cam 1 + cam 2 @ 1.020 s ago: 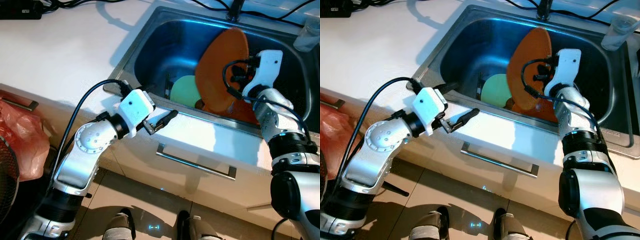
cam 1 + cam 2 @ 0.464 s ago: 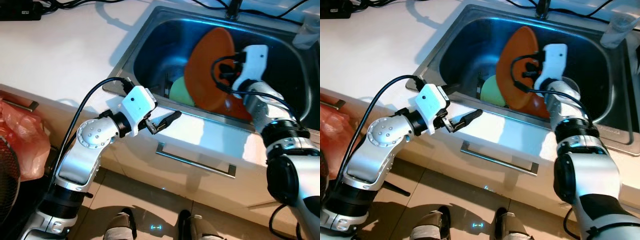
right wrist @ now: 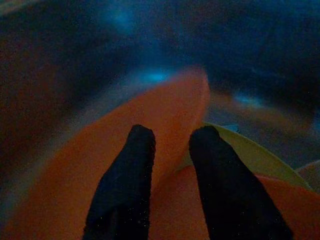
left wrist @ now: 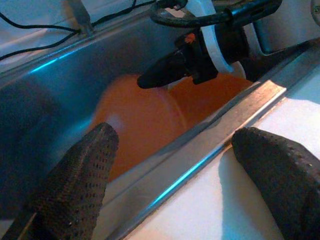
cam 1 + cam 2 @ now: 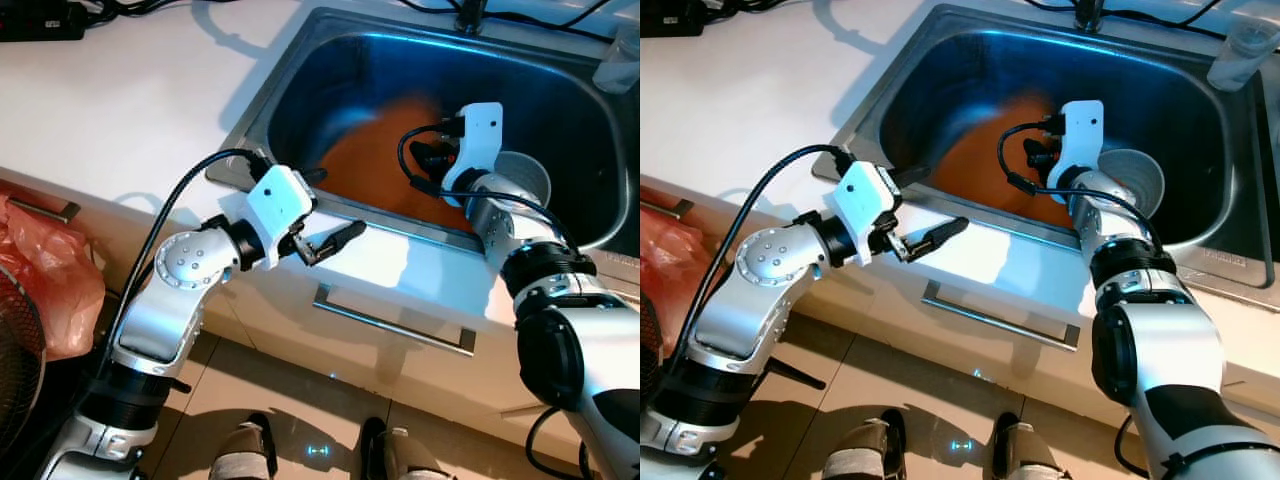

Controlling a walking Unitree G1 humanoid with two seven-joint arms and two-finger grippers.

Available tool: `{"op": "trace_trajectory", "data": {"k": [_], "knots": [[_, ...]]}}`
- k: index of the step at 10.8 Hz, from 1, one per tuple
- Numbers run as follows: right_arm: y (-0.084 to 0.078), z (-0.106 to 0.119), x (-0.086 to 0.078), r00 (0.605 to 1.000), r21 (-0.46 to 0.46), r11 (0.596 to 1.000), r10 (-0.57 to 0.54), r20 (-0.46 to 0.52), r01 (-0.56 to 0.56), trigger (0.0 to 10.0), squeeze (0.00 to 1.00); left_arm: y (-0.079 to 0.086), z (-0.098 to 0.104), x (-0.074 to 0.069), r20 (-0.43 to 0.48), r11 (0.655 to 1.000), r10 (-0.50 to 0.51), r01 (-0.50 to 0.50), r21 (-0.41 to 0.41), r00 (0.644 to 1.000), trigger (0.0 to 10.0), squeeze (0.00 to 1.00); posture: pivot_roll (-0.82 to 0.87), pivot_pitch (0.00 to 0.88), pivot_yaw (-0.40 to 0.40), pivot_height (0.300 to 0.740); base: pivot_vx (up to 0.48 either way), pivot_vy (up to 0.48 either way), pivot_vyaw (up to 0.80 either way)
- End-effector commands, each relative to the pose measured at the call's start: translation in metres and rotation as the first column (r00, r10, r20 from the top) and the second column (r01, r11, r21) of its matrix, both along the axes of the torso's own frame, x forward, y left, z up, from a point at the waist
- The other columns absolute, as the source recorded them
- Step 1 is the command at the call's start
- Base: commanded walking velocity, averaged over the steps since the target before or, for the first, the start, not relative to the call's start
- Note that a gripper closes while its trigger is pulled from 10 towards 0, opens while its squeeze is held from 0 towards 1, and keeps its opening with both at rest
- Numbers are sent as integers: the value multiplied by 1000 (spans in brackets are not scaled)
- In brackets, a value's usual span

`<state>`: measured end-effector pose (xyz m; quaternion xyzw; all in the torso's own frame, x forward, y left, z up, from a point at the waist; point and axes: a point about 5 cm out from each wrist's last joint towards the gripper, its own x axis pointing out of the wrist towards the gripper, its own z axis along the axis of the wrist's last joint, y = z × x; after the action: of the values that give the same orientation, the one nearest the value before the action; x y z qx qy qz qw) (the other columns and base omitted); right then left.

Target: Kitchen organization

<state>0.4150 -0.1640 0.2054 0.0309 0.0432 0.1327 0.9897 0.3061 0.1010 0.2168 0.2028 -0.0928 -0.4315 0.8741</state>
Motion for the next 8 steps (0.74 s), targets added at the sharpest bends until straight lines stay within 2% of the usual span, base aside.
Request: {"op": "trace_trajectory", "data": {"k": [1, 8], "knots": [[2, -2, 0, 1000, -9, 1000, 17, -4, -17, 10000, 1000, -3, -7, 0, -36, 999, -22, 23, 23, 999, 10000, 1000, 88, 249, 23, 740, 0, 0, 0], [0, 13, 2, 999, 30, 1000, 3, 50, -5, 10000, 1000, -1, -4, 4, -13, 1000, 22, -23, -6, 1000, 10000, 1000, 79, 224, 13, 740, 0, 0, 0]]}}
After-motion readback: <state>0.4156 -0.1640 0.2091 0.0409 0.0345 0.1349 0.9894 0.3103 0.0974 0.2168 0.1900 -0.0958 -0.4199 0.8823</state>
